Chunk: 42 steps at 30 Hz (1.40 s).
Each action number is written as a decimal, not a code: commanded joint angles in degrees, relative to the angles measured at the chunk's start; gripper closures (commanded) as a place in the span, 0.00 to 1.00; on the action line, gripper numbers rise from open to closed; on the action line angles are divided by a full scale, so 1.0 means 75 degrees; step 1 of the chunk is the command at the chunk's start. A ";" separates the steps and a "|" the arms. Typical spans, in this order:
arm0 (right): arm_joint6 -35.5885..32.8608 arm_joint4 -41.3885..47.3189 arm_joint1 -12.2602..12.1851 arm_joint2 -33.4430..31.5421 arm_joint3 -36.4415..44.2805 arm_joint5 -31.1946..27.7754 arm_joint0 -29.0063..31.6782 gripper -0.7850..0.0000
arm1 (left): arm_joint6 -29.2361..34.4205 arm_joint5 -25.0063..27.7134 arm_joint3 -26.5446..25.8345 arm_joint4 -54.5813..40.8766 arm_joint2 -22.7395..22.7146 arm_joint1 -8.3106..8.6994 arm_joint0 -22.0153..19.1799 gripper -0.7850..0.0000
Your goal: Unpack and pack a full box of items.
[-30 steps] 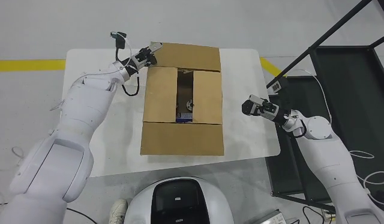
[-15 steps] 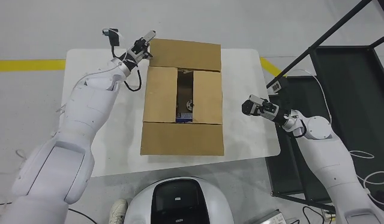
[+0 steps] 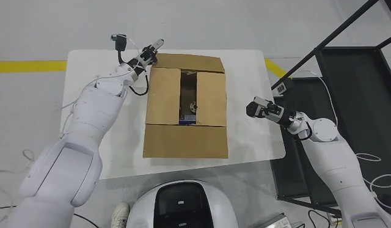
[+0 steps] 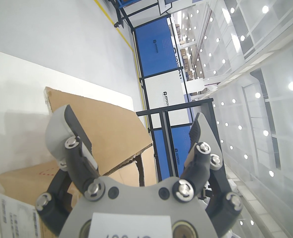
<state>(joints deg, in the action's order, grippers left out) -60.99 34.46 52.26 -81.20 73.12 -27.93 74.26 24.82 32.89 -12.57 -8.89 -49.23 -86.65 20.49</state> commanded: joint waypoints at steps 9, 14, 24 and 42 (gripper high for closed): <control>0.0000 0.0000 0.0000 0.0000 0.0000 0.0000 0.0000 0.00 | 0.1803 0.0256 -0.0084 -0.0472 -0.0380 0.0205 -0.0011 0.00; 0.0000 0.0000 0.0000 0.0000 0.0000 0.0000 0.0000 0.00 | 0.2603 0.0273 -0.0180 -0.0416 -0.0464 0.0330 -0.0071 0.00; 0.0000 0.0000 0.0000 0.0000 0.0000 0.0000 0.0000 0.00 | 0.1484 0.0561 -0.0457 -0.1408 -0.1183 0.0487 -0.0018 0.00; 0.0757 -0.1321 0.0250 0.1156 0.0481 0.0629 -0.0876 0.00 | 0.5774 0.0438 -0.2562 -0.3079 -0.2597 0.1594 0.1240 0.00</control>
<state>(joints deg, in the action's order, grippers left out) -55.76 25.01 53.86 -73.71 76.65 -23.45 68.47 67.25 37.06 -28.94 -31.59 -68.20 -75.38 28.14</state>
